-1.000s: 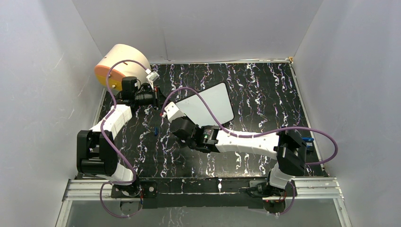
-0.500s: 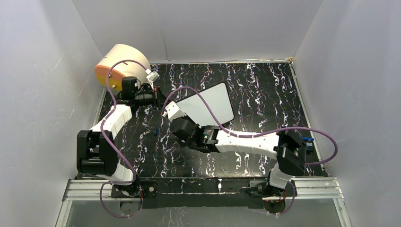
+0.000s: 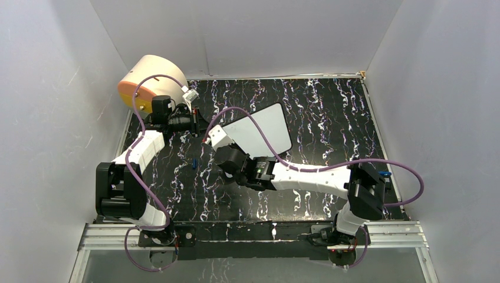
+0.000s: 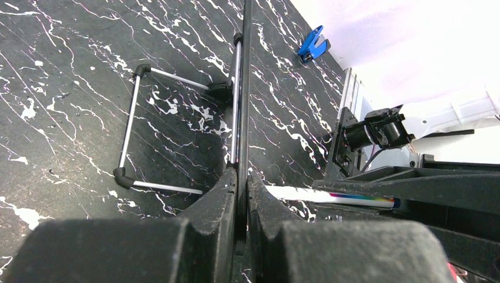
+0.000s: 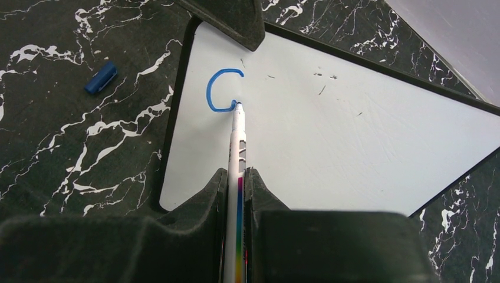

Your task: Write a sentence on the whiteboard

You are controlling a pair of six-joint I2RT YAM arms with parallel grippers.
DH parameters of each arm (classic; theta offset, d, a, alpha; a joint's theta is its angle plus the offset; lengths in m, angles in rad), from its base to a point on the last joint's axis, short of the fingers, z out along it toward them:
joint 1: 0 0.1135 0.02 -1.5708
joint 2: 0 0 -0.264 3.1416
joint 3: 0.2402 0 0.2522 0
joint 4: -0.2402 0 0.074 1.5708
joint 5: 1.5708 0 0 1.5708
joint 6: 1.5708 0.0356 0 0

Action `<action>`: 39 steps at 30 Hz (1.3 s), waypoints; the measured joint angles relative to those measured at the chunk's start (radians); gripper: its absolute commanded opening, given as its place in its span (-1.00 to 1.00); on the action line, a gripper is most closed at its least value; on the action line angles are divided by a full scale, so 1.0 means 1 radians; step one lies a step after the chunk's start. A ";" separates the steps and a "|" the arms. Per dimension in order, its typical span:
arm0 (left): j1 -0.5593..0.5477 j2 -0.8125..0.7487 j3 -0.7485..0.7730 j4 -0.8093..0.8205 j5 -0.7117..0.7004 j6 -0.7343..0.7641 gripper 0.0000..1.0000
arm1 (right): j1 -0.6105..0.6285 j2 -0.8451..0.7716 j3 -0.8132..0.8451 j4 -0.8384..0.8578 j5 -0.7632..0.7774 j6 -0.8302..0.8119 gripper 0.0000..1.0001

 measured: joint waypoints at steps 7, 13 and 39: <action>0.000 0.000 0.000 0.000 0.000 0.000 -1.00 | -0.011 -0.017 -0.013 0.003 0.001 0.004 -1.00; 0.000 0.000 0.000 0.000 0.000 0.000 -1.00 | -0.017 -0.017 -0.013 0.010 -0.003 0.004 -1.00; 0.000 0.001 0.000 0.000 0.000 0.000 -1.00 | -0.027 -0.017 -0.013 0.007 -0.052 0.016 -1.00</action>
